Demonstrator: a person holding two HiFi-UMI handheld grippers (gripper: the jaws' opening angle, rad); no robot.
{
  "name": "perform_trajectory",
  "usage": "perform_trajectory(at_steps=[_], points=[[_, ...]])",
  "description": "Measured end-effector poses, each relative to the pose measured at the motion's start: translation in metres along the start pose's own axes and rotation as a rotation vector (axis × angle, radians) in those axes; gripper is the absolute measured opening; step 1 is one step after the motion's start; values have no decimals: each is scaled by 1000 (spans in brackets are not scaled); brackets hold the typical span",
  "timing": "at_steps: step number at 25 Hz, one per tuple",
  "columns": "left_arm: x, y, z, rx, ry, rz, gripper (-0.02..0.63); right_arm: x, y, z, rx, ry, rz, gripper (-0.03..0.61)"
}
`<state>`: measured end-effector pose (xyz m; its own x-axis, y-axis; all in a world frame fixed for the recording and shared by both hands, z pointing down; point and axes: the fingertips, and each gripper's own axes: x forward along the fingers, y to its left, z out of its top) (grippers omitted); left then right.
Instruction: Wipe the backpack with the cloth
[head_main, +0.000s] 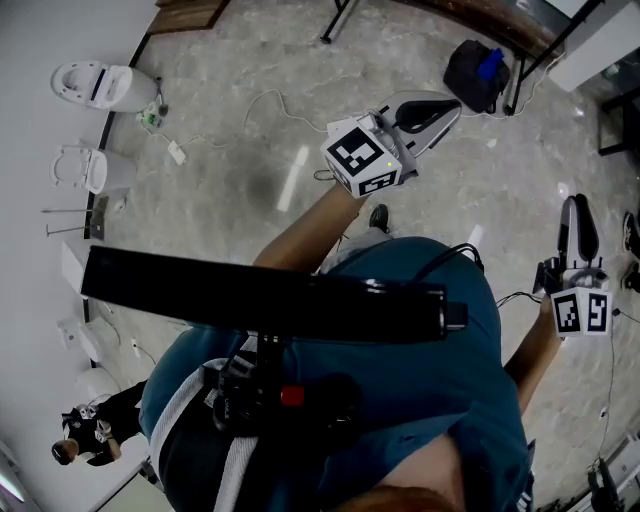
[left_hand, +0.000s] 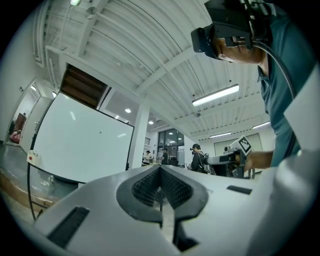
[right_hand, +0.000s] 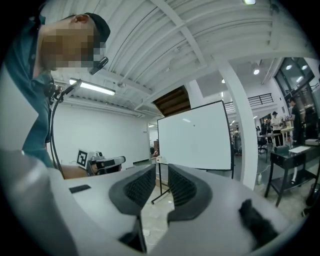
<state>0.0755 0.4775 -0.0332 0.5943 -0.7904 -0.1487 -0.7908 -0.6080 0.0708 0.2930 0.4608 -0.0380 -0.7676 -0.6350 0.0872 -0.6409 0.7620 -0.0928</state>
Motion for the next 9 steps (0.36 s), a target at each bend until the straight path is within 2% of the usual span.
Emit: perform_trajectory(at_steps=[9], points=[[-14, 0, 9, 0, -4, 27, -11, 1, 8, 5, -5, 12, 11, 79]])
